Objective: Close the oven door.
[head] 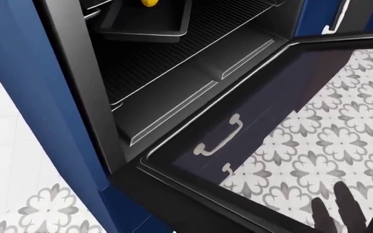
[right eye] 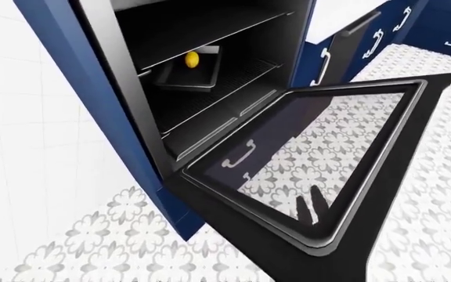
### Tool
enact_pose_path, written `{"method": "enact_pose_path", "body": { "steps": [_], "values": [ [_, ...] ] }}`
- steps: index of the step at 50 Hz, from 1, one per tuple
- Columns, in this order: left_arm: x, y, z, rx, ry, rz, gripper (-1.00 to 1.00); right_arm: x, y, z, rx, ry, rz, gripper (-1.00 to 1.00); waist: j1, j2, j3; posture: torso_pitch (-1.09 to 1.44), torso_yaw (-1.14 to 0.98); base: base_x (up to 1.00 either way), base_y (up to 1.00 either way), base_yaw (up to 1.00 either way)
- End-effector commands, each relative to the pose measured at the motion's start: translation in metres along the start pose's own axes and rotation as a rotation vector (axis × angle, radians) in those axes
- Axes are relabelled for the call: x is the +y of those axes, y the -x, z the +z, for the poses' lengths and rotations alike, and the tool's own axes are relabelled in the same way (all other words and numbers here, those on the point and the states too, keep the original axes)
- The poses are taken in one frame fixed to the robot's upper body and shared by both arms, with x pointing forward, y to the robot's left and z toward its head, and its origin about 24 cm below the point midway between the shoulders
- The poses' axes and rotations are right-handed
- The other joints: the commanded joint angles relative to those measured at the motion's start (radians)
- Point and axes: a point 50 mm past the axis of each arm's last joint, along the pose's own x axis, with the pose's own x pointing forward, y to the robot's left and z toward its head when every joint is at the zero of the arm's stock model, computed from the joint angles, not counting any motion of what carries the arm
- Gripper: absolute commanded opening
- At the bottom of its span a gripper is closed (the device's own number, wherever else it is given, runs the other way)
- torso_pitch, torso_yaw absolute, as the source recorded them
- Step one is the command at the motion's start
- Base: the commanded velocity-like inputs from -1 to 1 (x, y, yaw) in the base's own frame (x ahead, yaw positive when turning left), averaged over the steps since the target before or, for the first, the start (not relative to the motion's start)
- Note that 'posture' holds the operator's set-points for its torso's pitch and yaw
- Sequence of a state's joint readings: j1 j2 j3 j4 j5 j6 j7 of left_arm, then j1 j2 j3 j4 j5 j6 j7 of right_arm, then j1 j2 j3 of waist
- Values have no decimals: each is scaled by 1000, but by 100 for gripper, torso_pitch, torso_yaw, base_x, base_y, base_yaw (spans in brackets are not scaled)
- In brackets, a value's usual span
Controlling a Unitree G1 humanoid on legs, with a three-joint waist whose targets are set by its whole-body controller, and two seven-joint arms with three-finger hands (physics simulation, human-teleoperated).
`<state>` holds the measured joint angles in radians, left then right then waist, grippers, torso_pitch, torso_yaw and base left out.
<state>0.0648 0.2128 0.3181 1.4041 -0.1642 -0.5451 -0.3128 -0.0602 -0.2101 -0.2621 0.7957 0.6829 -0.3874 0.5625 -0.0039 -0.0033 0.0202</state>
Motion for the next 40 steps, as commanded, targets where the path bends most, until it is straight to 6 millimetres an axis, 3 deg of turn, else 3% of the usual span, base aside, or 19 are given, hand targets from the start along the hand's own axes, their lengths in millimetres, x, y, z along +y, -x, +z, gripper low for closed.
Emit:
{"method": "enact_pose_path", "body": {
  "steps": [1,16,24,31,40],
  "values": [
    [4,-1,6,-34,-9,7,100,8,-10,21,-57,27,30,100,2,-3,-13,0,0,0,0,0],
    [3,-1,6,-31,-4,4,100,96,-13,107,-163,158,273,100,1,-4,-16,0,0,0,0,0],
    [2,-1,5,-31,-4,2,100,128,-15,134,-172,230,343,100,-1,0,-20,0,0,0,0,0],
    [1,0,4,-28,-3,-3,100,175,-25,167,-197,293,416,100,-1,-2,-25,0,0,0,0,0],
    [0,0,2,-20,-1,-6,100,220,-45,185,-191,369,482,100,1,-4,-23,0,0,0,0,0]
  ]
}}
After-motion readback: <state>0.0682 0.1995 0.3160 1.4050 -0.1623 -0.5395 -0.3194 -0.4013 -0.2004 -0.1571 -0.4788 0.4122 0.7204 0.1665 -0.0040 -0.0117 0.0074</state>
